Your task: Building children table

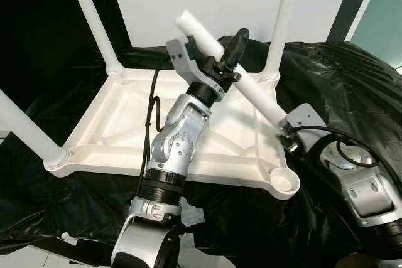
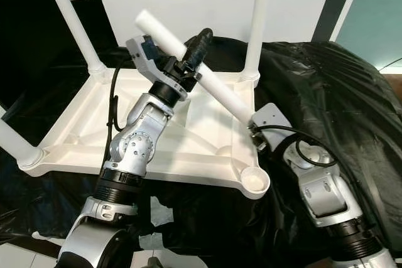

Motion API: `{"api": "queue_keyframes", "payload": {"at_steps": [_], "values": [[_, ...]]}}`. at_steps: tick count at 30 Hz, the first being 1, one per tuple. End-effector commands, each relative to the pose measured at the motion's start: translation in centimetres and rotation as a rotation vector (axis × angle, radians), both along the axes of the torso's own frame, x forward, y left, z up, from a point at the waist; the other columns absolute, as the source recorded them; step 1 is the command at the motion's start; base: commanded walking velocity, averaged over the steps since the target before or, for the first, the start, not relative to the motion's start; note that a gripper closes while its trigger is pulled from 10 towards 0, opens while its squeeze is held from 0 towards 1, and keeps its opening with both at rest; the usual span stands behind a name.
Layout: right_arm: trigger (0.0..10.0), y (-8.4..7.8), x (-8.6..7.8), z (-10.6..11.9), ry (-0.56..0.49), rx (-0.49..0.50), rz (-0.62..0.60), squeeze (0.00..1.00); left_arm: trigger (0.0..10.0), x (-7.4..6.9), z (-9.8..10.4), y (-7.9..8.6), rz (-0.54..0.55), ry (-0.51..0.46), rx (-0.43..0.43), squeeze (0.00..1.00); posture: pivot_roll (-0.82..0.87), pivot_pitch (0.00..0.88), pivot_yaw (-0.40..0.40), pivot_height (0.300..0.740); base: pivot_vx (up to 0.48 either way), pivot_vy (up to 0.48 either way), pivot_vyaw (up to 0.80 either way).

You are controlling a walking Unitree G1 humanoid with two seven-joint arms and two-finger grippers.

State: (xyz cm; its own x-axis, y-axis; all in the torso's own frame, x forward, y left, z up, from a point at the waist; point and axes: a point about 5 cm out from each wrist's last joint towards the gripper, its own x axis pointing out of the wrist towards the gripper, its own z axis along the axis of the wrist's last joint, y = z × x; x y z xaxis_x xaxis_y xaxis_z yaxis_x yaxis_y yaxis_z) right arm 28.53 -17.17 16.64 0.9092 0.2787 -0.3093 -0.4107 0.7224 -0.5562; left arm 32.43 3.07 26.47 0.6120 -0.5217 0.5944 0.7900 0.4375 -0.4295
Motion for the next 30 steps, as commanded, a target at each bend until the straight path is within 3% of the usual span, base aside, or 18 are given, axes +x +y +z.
{"api": "queue_keyframes", "payload": {"at_steps": [1, 2, 3, 4, 5, 7, 9, 13, 15, 18, 19, 20, 23, 24, 25, 28, 30], "values": [[0.0, 0.1, 0.0, 0.3, -0.021, 0.034, -0.047, 0.0, 10.0, -1.4, 0.9, -0.7, -0.121, -0.087, -0.081, 1.0, -0.11, 0.0, 0.056, 0.74, 0.0, 0.0, 0.0], [0.0, 0.1, 0.0, 0.3, -0.021, 0.034, -0.047, 0.0, 10.0, -1.4, 0.9, -0.7, -0.121, -0.087, -0.081, 1.0, -0.11, 0.0, 0.056, 0.74, 0.0, 0.0, 0.0], [0.0, 0.2, 0.0, 0.3, -0.033, 0.059, -0.09, 0.0, 10.0, -2.1, 1.4, -0.7, -0.174, -0.119, -0.11, 0.4, -0.11, 0.0, 0.055, 0.74, 0.0, 0.0, 0.0], [0.0, 0.2, 0.0, 0.3, -0.033, 0.059, -0.09, 0.0, 10.0, -2.1, 1.4, -0.7, -0.174, -0.119, -0.11, 0.4, -0.11, 0.0, 0.055, 0.74, 0.0, 0.0, 0.0], [0.0, 0.4, 0.0, 0.3, -0.044, 0.088, -0.138, 0.0, 10.0, -2.9, 1.7, -0.8, -0.232, -0.157, -0.124, 0.0, -0.11, 0.0, 0.055, 0.74, 0.0, 0.0, 0.0], [0.0, 0.4, 0.0, 0.3, -0.044, 0.088, -0.138, 0.0, 10.0, -2.9, 1.7, -0.8, -0.232, -0.157, -0.124, 0.0, -0.11, 0.0, 0.055, 0.74, 0.0, 0.0, 0.0], [0.0, 0.5, 0.0, 0.2, -0.064, 0.13, -0.223, 0.0, 10.0, -4.1, 1.5, -1.1, -0.354, -0.205, -0.115, 0.0, -0.11, 0.0, 0.056, 0.74, 0.0, 0.0, 0.0], [0.0, 0.0, 0.3, 0.4, -0.091, 0.14, -0.301, 0.0, 10.0, -5.1, 1.2, -1.0, -0.462, -0.251, -0.089, 0.0, -0.11, 0.0, 0.056, 0.74, 0.0, 0.0, 0.0], [0.0, -0.5, 0.5, 0.6, -0.116, 0.137, -0.351, 0.0, 10.0, -5.6, 0.7, -0.8, -0.511, -0.275, -0.046, 0.0, -0.11, 0.0, 0.057, 0.74, 0.0, 0.0, 0.0], [0.0, -1.7, 1.0, 1.8, -0.187, 0.151, -0.452, 0.0, 10.0, -6.0, -1.7, 0.0, -0.583, -0.285, 0.127, 0.0, -0.11, 0.0, 0.055, 0.74, 0.0, 0.0, 0.0], [0.0, -1.7, 1.0, 1.8, -0.187, 0.151, -0.452, 0.0, 10.0, -6.0, -1.7, 0.0, -0.583, -0.285, 0.127, 0.0, -0.11, 0.0, 0.055, 0.74, 0.0, 0.0, 0.0], [7.1, -1.9, 1.0, 2.1, -0.206, 0.16, -0.466, 0.0, 10.0, -6.0, -2.6, 0.3, -0.605, -0.276, 0.182, 0.0, -0.11, 0.0, 0.055, 0.74, 0.0, 0.0, 0.0], [7.1, -1.9, 1.0, 2.3, -0.217, 0.165, -0.472, 0.0, 10.0, -6.0, -3.1, 0.5, -0.621, -0.269, 0.214, 0.0, -0.11, 0.0, 0.055, 0.74, 0.0, 0.0, 0.0], [10.0, -1.7, 1.0, 2.8, -0.243, 0.184, -0.464, 0.0, 10.0, -6.2, -4.2, 0.9, -0.656, -0.259, 0.279, 0.0, -0.11, 0.0, 0.051, 0.74, 0.0, 0.0, 0.0], [10.0, -1.7, 1.0, 2.8, -0.243, 0.184, -0.464, 0.0, 10.0, -6.2, -4.2, 0.9, -0.656, -0.259, 0.279, 0.0, -0.11, 0.0, 0.051, 0.74, 0.0, 0.0, 0.0], [10.0, -0.7, 0.8, 3.6, -0.288, 0.231, -0.416, 0.0, 10.0, -7.3, -7.5, 2.2, -0.798, -0.256, 0.5, 0.0, -0.11, 0.0, 0.053, 0.74, 0.0, 0.0, 0.0], [10.0, -0.4, 0.7, 3.6, -0.291, 0.237, -0.409, 0.0, 10.0, -7.6, -8.2, 2.5, -0.833, -0.246, 0.536, 0.0, -0.11, 0.0, 0.053, 0.74, 0.0, 0.0, 0.0]]}}
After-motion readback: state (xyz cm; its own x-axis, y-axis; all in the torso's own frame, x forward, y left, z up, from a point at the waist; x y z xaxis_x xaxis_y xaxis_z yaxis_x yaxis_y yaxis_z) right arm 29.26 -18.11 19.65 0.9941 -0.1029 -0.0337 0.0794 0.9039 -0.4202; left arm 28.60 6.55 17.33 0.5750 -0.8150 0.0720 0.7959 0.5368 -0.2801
